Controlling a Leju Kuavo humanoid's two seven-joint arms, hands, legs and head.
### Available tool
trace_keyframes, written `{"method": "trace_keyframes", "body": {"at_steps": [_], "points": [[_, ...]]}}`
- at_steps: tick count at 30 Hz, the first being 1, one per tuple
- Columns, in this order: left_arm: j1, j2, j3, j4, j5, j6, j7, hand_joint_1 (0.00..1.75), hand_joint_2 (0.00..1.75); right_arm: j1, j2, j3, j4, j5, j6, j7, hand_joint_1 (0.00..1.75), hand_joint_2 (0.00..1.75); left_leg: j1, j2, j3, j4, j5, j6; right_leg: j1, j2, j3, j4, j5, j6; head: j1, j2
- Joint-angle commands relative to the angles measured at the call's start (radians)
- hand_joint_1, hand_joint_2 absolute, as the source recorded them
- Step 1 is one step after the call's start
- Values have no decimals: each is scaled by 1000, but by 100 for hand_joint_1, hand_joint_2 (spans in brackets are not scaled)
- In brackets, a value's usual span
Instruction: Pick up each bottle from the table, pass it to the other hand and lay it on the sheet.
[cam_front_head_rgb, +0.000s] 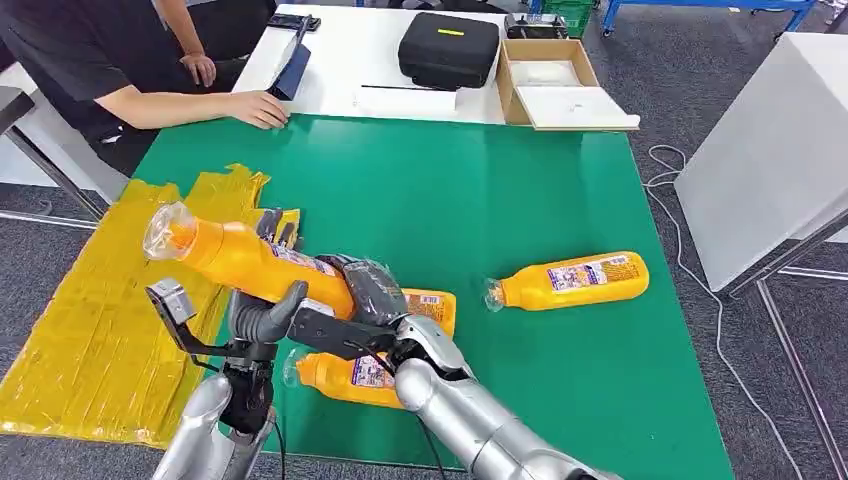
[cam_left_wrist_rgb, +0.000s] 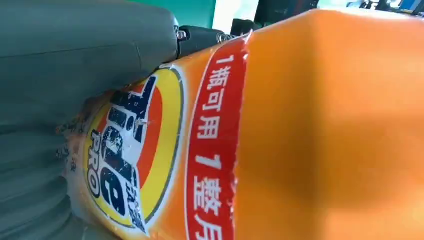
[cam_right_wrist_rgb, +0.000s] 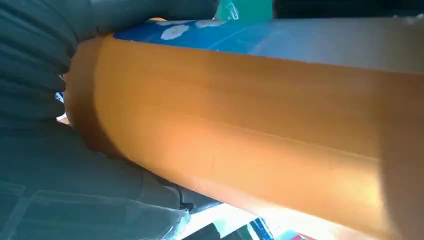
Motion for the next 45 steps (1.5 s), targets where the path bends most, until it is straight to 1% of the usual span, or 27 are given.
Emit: {"method": "trace_keyframes", "body": {"at_steps": [1,3,5,6,7,10,18,21,22,23,24,25,26,27,28,29,31,33,34,35,37,38,39,41,42,43,45], "points": [[-107,-23,-4,-5,69,-82,-1,175,175,58,2,135,94,34,34,-26,148,175,2,-5,1,0,0,-3,2,-6,3,-1,-1,-2,0,0],[-95,-30,4,-22,132,-130,23,175,175,58,2,131,94,36,38,-27,147,175,3,-6,2,1,0,-5,3,-7,5,-1,-1,-3,0,0],[-94,-30,4,-24,141,-136,27,175,175,58,2,130,95,37,38,-27,147,175,2,-4,0,0,0,-3,2,-4,2,-1,0,-2,0,0],[-94,-30,4,-24,141,-136,27,175,175,58,2,130,95,37,38,-27,150,175,4,-7,3,1,-1,-7,4,-8,7,-1,-2,-4,0,0],[-94,-33,5,-28,170,-153,38,175,175,57,2,128,96,38,39,-27,148,175,2,-5,1,0,0,-3,2,-5,3,-1,-1,-2,0,0],[-98,-37,3,-32,188,-168,45,175,175,50,2,124,104,39,43,-25,147,175,2,-6,1,0,0,-4,2,-6,3,-1,-1,-2,0,0],[-118,-43,7,-4,224,-203,60,175,175,36,2,106,121,45,44,-22,152,175,3,-7,0,1,0,-4,3,-7,3,-1,-1,-2,0,0],[-127,-44,11,24,289,-259,83,175,175,24,0,82,133,44,40,-32,159,175,4,-9,2,2,0,-6,4,-9,6,-1,-2,-4,0,0],[-130,-43,13,30,302,-268,90,175,175,20,-1,76,137,42,42,-36,168,175,2,-6,0,0,1,-3,2,-6,2,-1,-1,-2,0,0],[-135,-42,16,39,317,-276,97,175,175,16,-3,69,140,40,36,-37,166,175,3,-9,2,1,0,-5,3,-9,4,-1,-2,-3,0,0],[-142,-40,20,45,332,-284,104,175,175,11,-7,66,143,42,28,-38,171,175,3,-8,1,1,1,-4,3,-7,3,-1,-1,-3,0,0],[-148,-37,24,52,345,-291,111,175,175,8,-9,60,142,43,19,-37,169,175,2,-6,0,1,1,-3,2,-6,2,-1,-1,-2,0,0],[-155,-33,29,56,352,-293,116,175,175,4,-14,45,139,37,4,-34,159,175,3,-8,1,1,1,-4,3,-7,3,-1,-1,-3,0,0],[-160,-26,39,58,369,-299,124,175,175,0,-27,27,123,37,-27,-32,106,175,3,-7,1,1,1,-4,3,-7,2,-1,-1,-3,0,0],[-161,-25,40,58,371,-300,126,175,175,-5,-31,25,122,37,-25,-32,2,175,3,-6,0,1,1,-3,2,-5,1,-1,-1,-2,0,0],[-167,-19,48,61,378,-304,134,175,175,-4,-46,-1,95,19,-19,-40,0,0,4,-9,1,1,1,-5,4,-9,4,-1,-1,-3,0,0],[-170,-13,57,66,385,-310,139,175,175,-6,-65,-29,69,3,3,-44,0,0,2,-6,0,0,1,-3,2,-5,1,-1,0,-2,1,0],[-170,-12,58,66,386,-311,140,175,175,-9,-68,-31,67,2,5,-47,0,0,4,-10,3,1,1,-6,4,-9,6,-2,-2,-4,0,0],[-169,-13,59,68,392,-316,143,175,175,-3,-70,-38,56,7,-4,-40,0,0,3,-6,0,1,1,-3,3,-5,2,-1,0,-2,0,0],[-168,-9,66,71,407,-325,150,175,175,3,-83,-51,27,22,-28,-30,0,0,3,-7,1,1,1,-5,3,-7,4,-2,-1,-3,0,0],[-170,5,91,88,443,-344,164,175,175,34,-138,-120,-95,9,-16,-38,0,0,3,-5,0,1,1,-3,3,-5,2,-2,-1,-2,0,0],[-169,14,105,96,455,-350,169,175,175,58,-169,-151,-164,5,-8,-42,0,0,4,-9,3,2,0,-7,4,-9,7,-2,-2,-4,0,0],[-168,27,115,103,459,-353,169,175,175,80,-199,-170,-221,4,4,-51,0,0,3,-7,1,0,1,-4,2,-6,4,-2,-1,-2,-1,0],[-164,50,141,129,476,-370,175,175,175,147,-255,-223,-340,-2,37,-71,0,0,3,-8,2,0,1,-5,3,-7,5,-3,-1,-3,0,0],[-161,58,150,141,476,-378,172,175,175,174,-270,-240,-374,3,39,-76,0,0,2,-6,2,-1,1,-3,2,-4,4,-3,-1,-2,-1,0],[-161,60,152,144,476,-381,171,175,175,181,-271,-242,-380,5,41,-76,0,0,3,-9,3,-1,1,-4,3,-8,7,-4,-1,-3,0,0],[-158,65,159,151,475,-382,171,175,175,201,-274,-254,-402,10,44,-76,0,0,3,-7,3,0,0,-4,3,-5,6,-3,-1,-3,0,0]]}}
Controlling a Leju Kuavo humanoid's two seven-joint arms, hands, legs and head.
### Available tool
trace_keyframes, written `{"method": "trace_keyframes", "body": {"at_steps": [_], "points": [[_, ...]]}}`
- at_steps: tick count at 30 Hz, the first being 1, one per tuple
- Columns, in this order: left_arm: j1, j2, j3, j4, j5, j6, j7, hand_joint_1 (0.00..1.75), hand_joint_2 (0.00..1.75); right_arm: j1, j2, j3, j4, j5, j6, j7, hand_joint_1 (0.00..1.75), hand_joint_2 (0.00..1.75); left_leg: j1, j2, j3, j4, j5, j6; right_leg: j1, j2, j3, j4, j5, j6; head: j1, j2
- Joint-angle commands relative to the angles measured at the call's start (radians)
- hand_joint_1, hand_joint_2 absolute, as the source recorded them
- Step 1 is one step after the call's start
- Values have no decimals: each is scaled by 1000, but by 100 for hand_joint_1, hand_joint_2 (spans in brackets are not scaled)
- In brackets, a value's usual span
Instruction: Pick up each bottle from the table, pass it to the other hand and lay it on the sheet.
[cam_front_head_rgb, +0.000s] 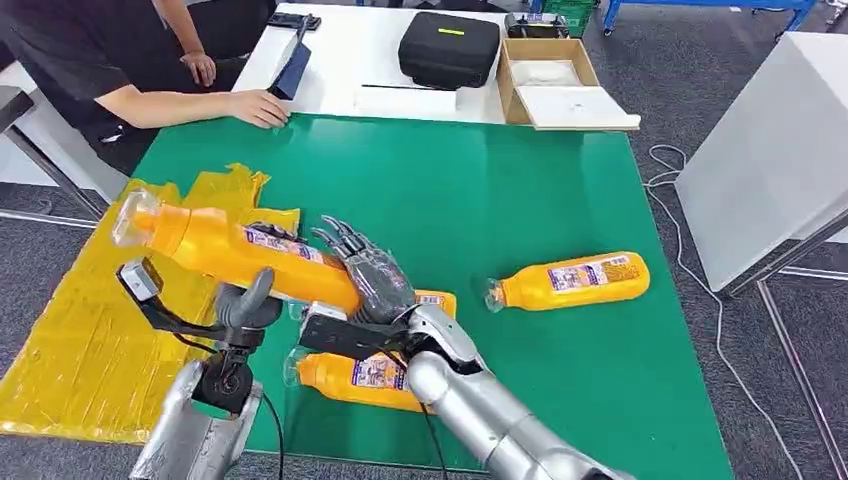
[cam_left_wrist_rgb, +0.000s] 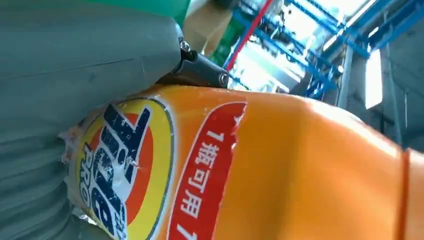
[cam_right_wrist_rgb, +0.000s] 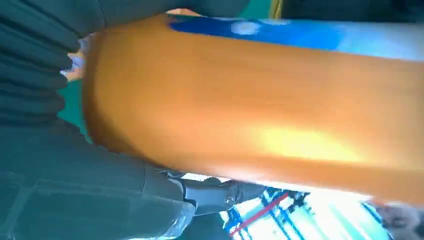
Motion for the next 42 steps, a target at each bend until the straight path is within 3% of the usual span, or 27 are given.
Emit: {"method": "trace_keyframes", "body": {"at_steps": [1,4,7,11,14,18,21,25,28,30,34,39,42], "points": [[-86,45,76,82,-34,6,-48,175,175,177,-162,-162,-246,7,22,1,0,0,2,-5,2,0,0,-3,2,-5,5,-2,-1,-2,1,0],[-90,60,86,99,-42,10,-59,175,175,204,-170,-174,-286,17,26,7,0,0,3,-7,5,0,-1,-7,3,-8,10,-2,-2,-4,1,0],[-90,60,86,99,-42,10,-59,175,175,204,-170,-174,-286,17,26,7,0,0,1,-3,0,0,0,-3,0,-4,3,-1,0,-2,1,0],[-144,97,140,101,-430,293,-228,175,175,301,-193,-221,-438,67,31,42,0,0,2,-4,1,0,0,-5,1,-5,5,0,-1,-3,0,0],[-213,127,184,87,-842,669,-282,175,175,369,-220,-253,-552,72,45,52,0,0,3,-6,1,2,-1,-6,3,-8,5,0,-2,-3,1,0],[-257,159,180,105,-1176,917,-245,175,175,384,-247,-264,-547,36,65,34,0,0,3,-4,-1,2,0,-5,3,-6,3,1,-1,-2,1,0],[-265,207,154,183,-1547,1247,-185,175,175,371,-241,-248,-512,31,65,13,0,0,2,-4,0,0,0,-3,2,-5,3,-1,0,-2,1,0],[-259,122,452,150,-2016,1254,-253,175,175,312,-229,-218,-443,9,70,-7,0,0,2,4,1,0,-1,-3,1,2,3,0,1,-2,1,0],[-259,122,452,150,-2016,1254,-253,175,175,312,-229,-218,-443,9,70,-7,0,0,1,0,1,-1,0,-3,0,-2,3,0,0,-1,1,0],[-264,118,487,163,-2176,1254,-239,175,175,303,-233,-210,-435,3,73,-9,0,0,2,-1,1,0,0,-3,1,-2,4,0,0,-2,1,0],[-227,182,360,177,-2371,1254,-57,175,175,291,-253,-198,-414,-26,71,-24,0,0,1,-2,2,-1,0,-3,0,-3,4,-1,0,-2,1,0],[-222,187,344,186,-2375,1254,-37,175,175,292,-254,-198,-413,-32,73,-28,0,0,2,0,2,0,0,-4,1,-1,4,-1,0,-2,1,0],[-209,209,281,205,-2383,1254,39,175,175,292,-261,-176,-416,-34,63,-29,0,0,2,-2,2,-1,0,-4,1,-4,5,-1,-1,-2,1,0]]}}
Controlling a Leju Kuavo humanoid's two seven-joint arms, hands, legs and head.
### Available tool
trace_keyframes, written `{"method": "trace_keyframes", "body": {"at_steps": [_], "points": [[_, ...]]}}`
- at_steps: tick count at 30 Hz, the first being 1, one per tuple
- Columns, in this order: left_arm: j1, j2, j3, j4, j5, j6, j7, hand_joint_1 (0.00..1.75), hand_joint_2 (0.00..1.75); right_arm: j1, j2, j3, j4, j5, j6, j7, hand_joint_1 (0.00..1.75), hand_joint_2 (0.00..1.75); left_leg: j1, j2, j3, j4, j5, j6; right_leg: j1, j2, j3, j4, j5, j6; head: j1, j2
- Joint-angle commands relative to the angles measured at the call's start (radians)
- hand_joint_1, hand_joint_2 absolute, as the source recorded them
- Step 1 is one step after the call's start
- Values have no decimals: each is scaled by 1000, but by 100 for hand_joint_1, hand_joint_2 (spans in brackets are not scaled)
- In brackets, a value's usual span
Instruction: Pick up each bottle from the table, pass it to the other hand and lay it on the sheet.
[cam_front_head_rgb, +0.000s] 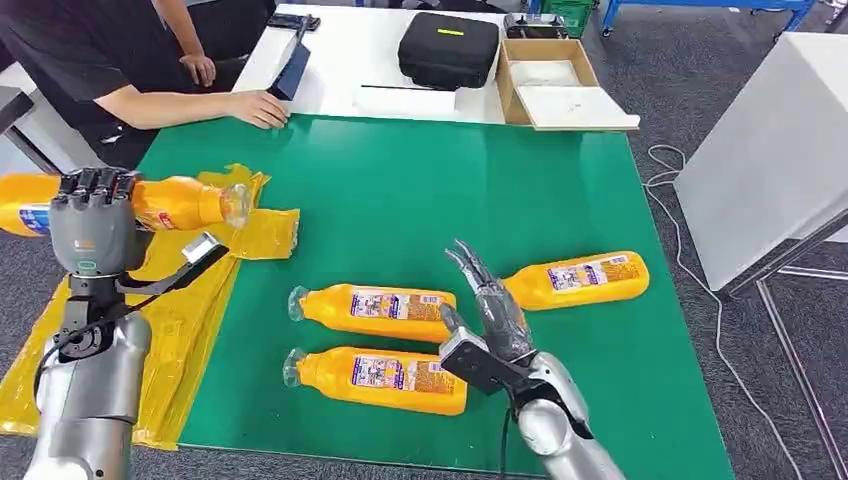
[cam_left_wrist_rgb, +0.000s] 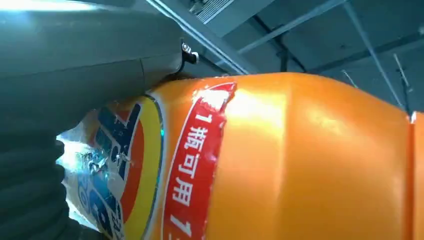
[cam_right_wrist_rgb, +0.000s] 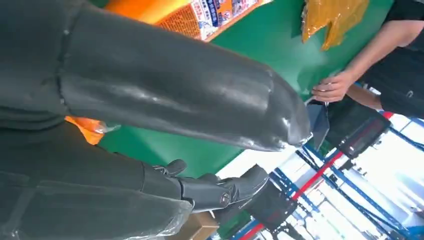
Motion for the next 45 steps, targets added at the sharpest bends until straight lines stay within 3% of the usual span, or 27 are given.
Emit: {"method": "trace_keyframes", "body": {"at_steps": [1,3,8,10,14,15,20,24,26,27,30,33,34,35,36,40,45], "points": [[-4,48,-108,121,-28,3,108,175,175,-39,-32,60,55,-6,-1,-6,0,0,1,-1,2,0,0,-3,1,-1,3,-1,0,-2,0,0],[1,65,-161,163,-28,3,149,175,175,-35,-45,73,41,-8,-4,-5,0,0,1,0,4,-1,-1,-4,1,-1,4,-1,0,-2,0,0],[1,65,-161,163,-28,3,149,175,175,-35,-45,73,41,-8,-4,-5,0,0,2,0,4,0,-1,-5,2,-1,5,-1,-1,-3,0,0],[-4,88,-232,192,-28,3,224,175,175,-33,-55,79,38,-12,-4,-5,0,0,2,-2,3,0,0,-4,1,-2,4,-1,-1,-2,0,0],[-11,50,-214,223,-18,3,199,175,175,-28,-53,85,43,-20,-5,-9,0,0,1,-2,2,-1,0,-3,1,-2,3,-1,0,-2,0,0],[2,78,-314,223,25,3,268,175,175,-34,-48,86,52,-12,2,-10,0,0,1,-2,3,0,0,-4,1,-3,5,-1,-1,-3,0,0],[6,3,-226,247,-6,3,189,173,175,-63,-42,97,90,-18,-2,-15,0,0,2,0,5,0,-1,-5,2,-1,6,-2,-1,-3,0,0],[-4,0,-295,297,4,3,240,166,175,-56,-39,108,79,-8,-16,6,0,0,2,-3,4,0,0,-5,2,-3,6,-2,-1,-3,0,0],[-33,0,-330,347,-6,3,285,124,175,-46,-38,126,59,-8,-21,28,0,0,1,-3,2,0,0,-3,1,-3,3,-1,0,-2,0,0],[-26,7,-320,347,-1,3,271,0,175,-45,-43,123,57,-8,-23,24,0,0,2,-2,4,0,0,-5,2,-3,5,-1,-1,-3,0,0],[-31,3,-258,429,-22,3,280,0,175,-46,-41,119,60,0,-13,10,0,0,1,-2,3,0,0,-4,1,-3,4,-1,-1,-3,0,0],[-86,33,-379,579,0,3,402,0,175,-84,-43,129,111,-11,0,-21,0,0,1,0,4,-1,0,-4,1,-1,4,-1,0,-3,0,0],[-49,47,-350,556,12,3,373,0,0,-97,-41,129,128,-13,5,-27,0,0,0,0,3,-1,0,-3,1,0,3,-1,0,-2,0,0],[-46,55,-435,570,52,3,439,0,0,-106,-46,136,132,-22,11,-41,0,0,1,0,4,-1,0,-5,1,-1,5,-1,0,-3,0,0],[-72,71,-435,627,77,3,432,0,0,-111,-38,139,143,-19,10,-50,0,0,2,1,6,0,-1,-6,2,0,6,-1,0,-4,0,0],[-129,51,-323,776,48,3,426,0,0,-113,-30,147,145,-16,17,-51,0,0,2,-1,4,0,0,-5,2,-1,4,-1,0,-3,0,0],[-153,44,-288,820,57,3,415,0,0,-113,-29,155,132,-11,21,-48,0,0,1,0,2,0,0,-3,1,0,3,0,0,-2,0,0]]}}
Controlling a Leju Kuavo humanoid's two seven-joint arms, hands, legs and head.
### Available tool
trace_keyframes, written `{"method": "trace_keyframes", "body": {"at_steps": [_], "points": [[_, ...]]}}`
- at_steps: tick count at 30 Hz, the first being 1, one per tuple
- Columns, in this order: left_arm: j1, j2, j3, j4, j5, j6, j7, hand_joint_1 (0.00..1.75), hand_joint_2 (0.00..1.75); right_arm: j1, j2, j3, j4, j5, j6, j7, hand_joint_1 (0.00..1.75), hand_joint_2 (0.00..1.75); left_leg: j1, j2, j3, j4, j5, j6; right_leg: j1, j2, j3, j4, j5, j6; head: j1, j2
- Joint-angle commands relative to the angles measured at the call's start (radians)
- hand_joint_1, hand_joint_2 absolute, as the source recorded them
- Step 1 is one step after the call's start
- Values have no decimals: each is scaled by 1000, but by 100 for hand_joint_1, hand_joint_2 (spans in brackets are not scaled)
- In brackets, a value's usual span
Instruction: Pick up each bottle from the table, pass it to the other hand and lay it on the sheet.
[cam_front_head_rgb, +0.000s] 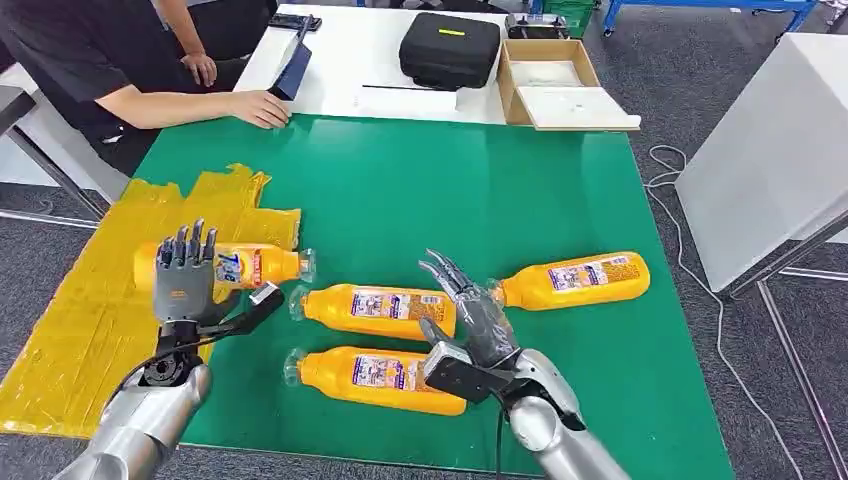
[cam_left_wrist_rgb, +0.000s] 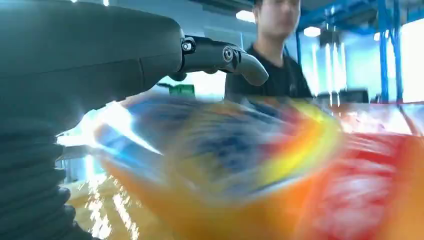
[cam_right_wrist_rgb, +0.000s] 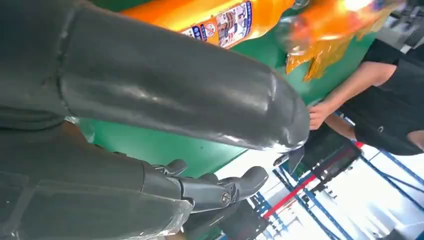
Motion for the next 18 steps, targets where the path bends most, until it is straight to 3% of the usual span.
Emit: {"method": "trace_keyframes", "body": {"at_steps": [1,6,9,11,12,14,18], "points": [[-114,-2,58,255,10,3,-9,0,0,-45,-2,49,61,7,12,4,0,0,2,1,4,1,-1,-5,2,0,4,-1,-1,-3,0,0],[-109,-10,84,238,20,3,-33,0,0,-26,-17,49,41,9,12,6,0,0,2,-1,4,1,-1,-5,2,-2,5,-1,-1,-3,0,0],[-95,-17,162,182,71,3,-85,0,0,-15,-13,46,28,17,9,14,0,0,2,0,2,0,-1,-4,1,-1,3,-1,0,-2,0,0],[-76,-40,317,76,190,3,-221,0,0,-9,-5,39,17,32,0,29,0,0,3,-1,4,2,-2,-7,3,-2,6,0,-2,-4,0,0],[-76,-40,317,76,190,3,-221,0,0,-9,-5,39,17,32,0,29,0,0,2,-1,2,1,-1,-5,2,-2,3,0,-1,-3,0,0],[-112,-74,565,41,366,3,-489,0,0,-1,-7,16,-8,46,-9,43,0,0,2,0,0,1,0,-3,2,-1,0,0,0,-2,0,0],[-138,-64,593,68,401,3,-540,0,0,-1,-14,8,-13,48,-10,45,0,0,2,-1,0,1,0,-2,2,-2,0,0,0,-2,0,0]]}}
